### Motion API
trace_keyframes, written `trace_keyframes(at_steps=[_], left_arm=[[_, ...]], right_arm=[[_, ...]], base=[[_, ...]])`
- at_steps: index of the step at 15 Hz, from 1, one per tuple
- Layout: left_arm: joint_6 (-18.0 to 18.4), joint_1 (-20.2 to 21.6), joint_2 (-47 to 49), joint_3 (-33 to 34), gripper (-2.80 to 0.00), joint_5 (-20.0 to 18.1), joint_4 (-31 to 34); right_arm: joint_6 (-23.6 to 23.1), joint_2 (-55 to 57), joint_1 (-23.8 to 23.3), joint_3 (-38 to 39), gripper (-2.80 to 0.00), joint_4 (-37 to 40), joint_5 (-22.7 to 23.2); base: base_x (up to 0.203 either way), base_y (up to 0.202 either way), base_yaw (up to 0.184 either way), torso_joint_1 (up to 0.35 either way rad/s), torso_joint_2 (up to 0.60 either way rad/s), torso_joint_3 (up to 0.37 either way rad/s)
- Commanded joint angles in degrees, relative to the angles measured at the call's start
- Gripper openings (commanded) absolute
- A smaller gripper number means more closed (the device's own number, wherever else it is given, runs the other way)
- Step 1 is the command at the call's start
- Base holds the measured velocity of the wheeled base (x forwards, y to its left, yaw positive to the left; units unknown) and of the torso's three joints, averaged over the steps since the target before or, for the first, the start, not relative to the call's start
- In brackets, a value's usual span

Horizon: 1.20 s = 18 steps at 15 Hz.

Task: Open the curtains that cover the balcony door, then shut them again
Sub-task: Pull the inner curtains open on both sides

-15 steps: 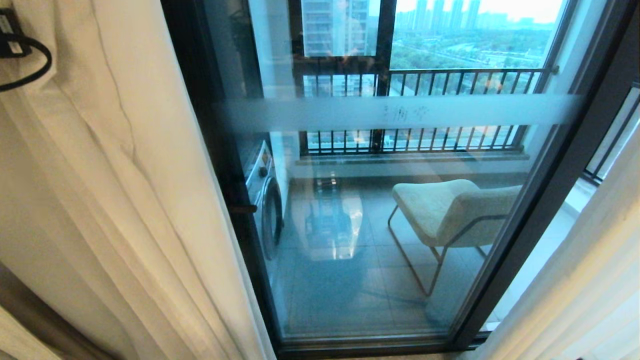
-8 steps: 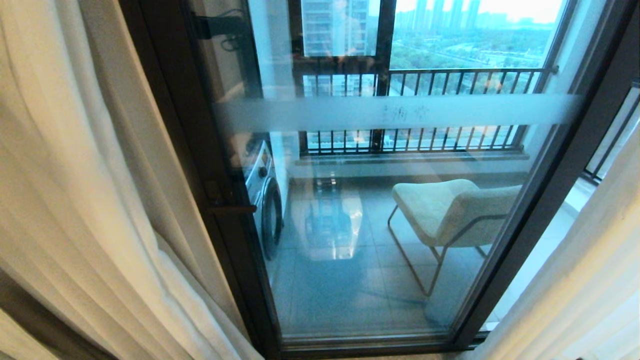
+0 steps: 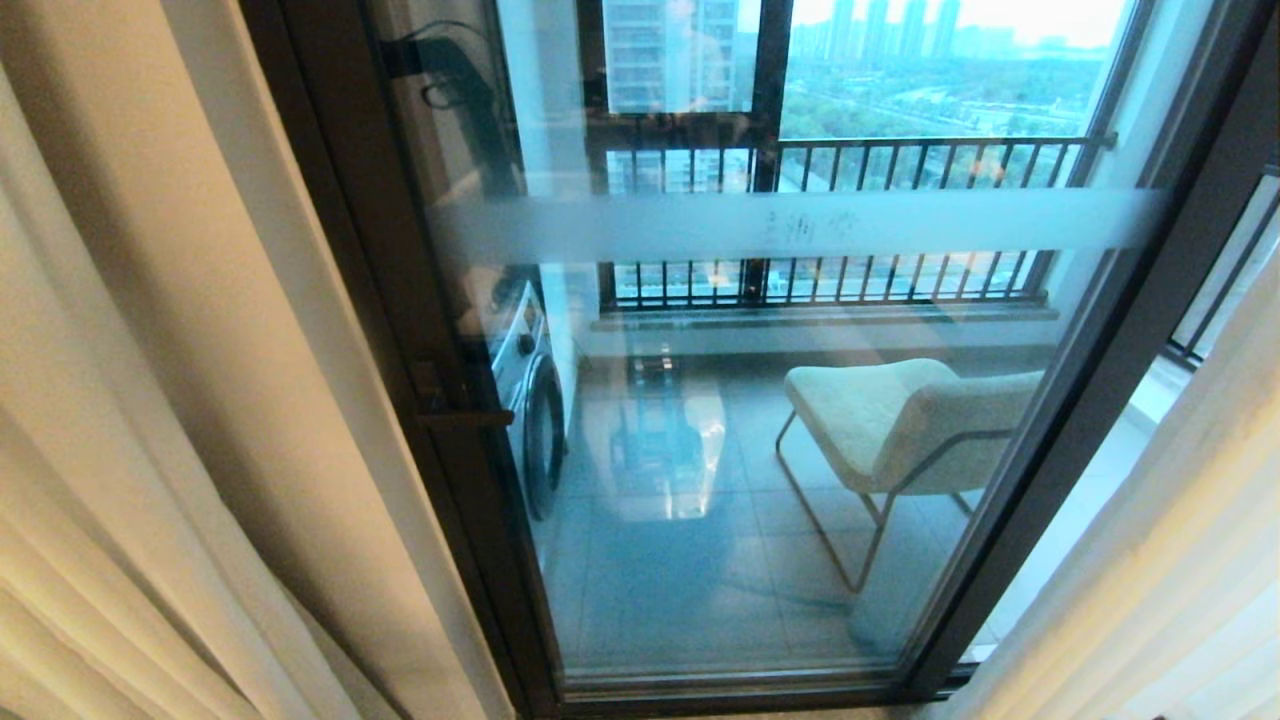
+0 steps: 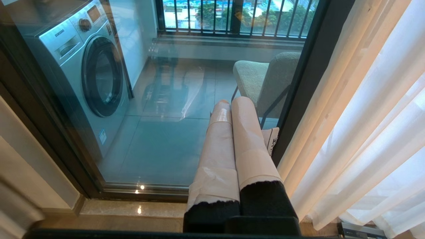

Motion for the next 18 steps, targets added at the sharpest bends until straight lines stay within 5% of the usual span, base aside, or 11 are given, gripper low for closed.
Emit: trace_keyframes(at_steps=[1,10,18], left_arm=[[-0.31,2.51,4.8,-3.22,-2.8,0.03,0.06],[-0.82,7.71,19.63,-18.8,-2.8,0.03,0.43],[-0.64,7.97,21.4,-19.17,-2.8,-0.04,0.19]], right_arm=[[-0.06,0.02,0.01,0.0,-2.8,0.0,0.04],[-0.06,0.02,0.01,0.0,-2.8,0.0,0.04],[-0.06,0.02,0.01,0.0,-2.8,0.0,0.04]], base=[[0.0,0.0,0.0,0.0,0.0,0.0],[0.0,0.0,0.0,0.0,0.0,0.0],[0.0,0.0,0.0,0.0,0.0,0.0]])
